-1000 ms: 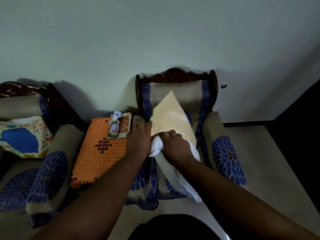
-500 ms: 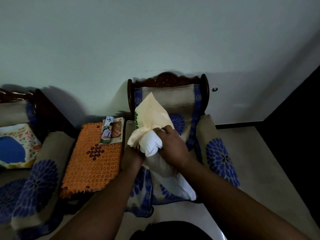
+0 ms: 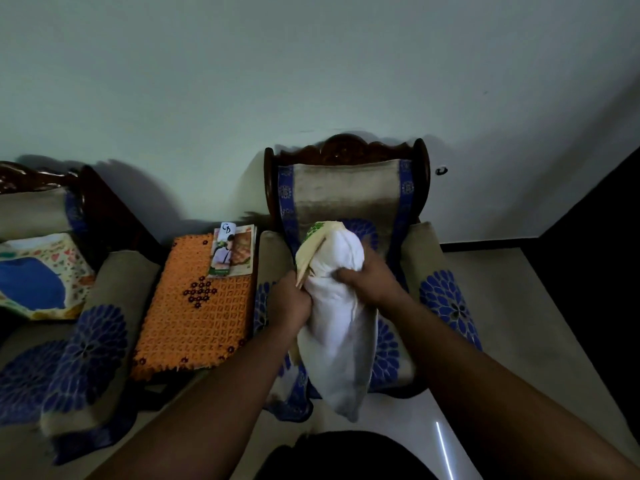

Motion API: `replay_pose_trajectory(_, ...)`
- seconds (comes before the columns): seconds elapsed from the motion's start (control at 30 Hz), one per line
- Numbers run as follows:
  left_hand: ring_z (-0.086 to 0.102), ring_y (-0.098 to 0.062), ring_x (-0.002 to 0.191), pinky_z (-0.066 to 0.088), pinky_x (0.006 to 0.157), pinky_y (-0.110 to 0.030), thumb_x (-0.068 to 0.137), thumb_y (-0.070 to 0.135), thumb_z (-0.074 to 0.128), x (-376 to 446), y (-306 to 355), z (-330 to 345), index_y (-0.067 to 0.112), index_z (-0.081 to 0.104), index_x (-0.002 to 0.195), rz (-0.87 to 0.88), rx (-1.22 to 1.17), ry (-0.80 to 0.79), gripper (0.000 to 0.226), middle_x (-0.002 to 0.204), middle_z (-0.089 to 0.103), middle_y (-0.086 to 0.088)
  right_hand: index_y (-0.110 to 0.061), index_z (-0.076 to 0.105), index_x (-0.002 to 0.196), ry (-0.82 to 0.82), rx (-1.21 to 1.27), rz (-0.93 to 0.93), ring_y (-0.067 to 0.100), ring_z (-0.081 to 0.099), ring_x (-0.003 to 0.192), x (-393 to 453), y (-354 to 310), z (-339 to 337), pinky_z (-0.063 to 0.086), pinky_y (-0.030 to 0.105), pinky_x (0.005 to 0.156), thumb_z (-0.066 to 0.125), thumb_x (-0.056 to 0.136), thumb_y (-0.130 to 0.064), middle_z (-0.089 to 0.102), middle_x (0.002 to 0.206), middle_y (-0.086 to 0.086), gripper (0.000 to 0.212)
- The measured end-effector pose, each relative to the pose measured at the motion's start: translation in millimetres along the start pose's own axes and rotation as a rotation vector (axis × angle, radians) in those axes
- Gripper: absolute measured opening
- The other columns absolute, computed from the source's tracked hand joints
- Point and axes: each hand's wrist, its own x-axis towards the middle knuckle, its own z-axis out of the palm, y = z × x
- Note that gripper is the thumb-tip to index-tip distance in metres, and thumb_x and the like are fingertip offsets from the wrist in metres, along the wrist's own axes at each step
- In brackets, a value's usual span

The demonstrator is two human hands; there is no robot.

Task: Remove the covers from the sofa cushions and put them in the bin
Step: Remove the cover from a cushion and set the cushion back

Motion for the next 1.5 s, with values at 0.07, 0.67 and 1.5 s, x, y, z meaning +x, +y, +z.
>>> replay_pose_trajectory(0.07, 0.065, -0.033, 0.093, 0.049, 0.073, -0.034, 0.093, 0.025, 0.054, 11, 4, -7, 0.017, 0.069, 0.103, -0.082, -0.125, 0.05, 0.02, 0.092, 0.067, -0.005, -0.029, 0.004, 0.161, -0.019, 0.226, 0.049, 0.006, 0.031, 0.141, -13, -4, -6, 0.031, 0.036, 0.118, 0.084, 0.07, -0.057, 0.027, 0.161, -0.011, 0.125)
replay_pose_trajectory(0.67, 0.048, -0.037, 0.129, 0.044, 0.1, -0.044, 0.07, 0.052, 0.079, 4, -55, 18, 0.022, 0.02, 0.153, -0.189, 0.223, -0.232, 0.107, 0.145, 0.043, -0.013, -0.024, 0.053, 0.139, 0.446, 0.079, -0.068, 0.008, 0.057, 0.118, -22, 6, 13, 0.046, 0.029, 0.099, 0.076, 0.087, -0.032, 0.063, 0.133, -0.004, 0.057)
replay_pose_trajectory(1.5, 0.07, -0.032, 0.086, 0.061, 0.081, -0.053, 0.102, 0.024, 0.051, -67, 31, 38, 0.006, 0.066, 0.111, -0.563, -0.437, -0.553, 0.025, 0.098, 0.071, -0.015, -0.018, 0.05, 0.142, 0.76, 0.093, -0.082, 0.019, 0.056, 0.127, -21, -4, 24, 0.046, 0.038, 0.108, 0.061, 0.091, -0.023, 0.06, 0.139, 0.004, 0.052)
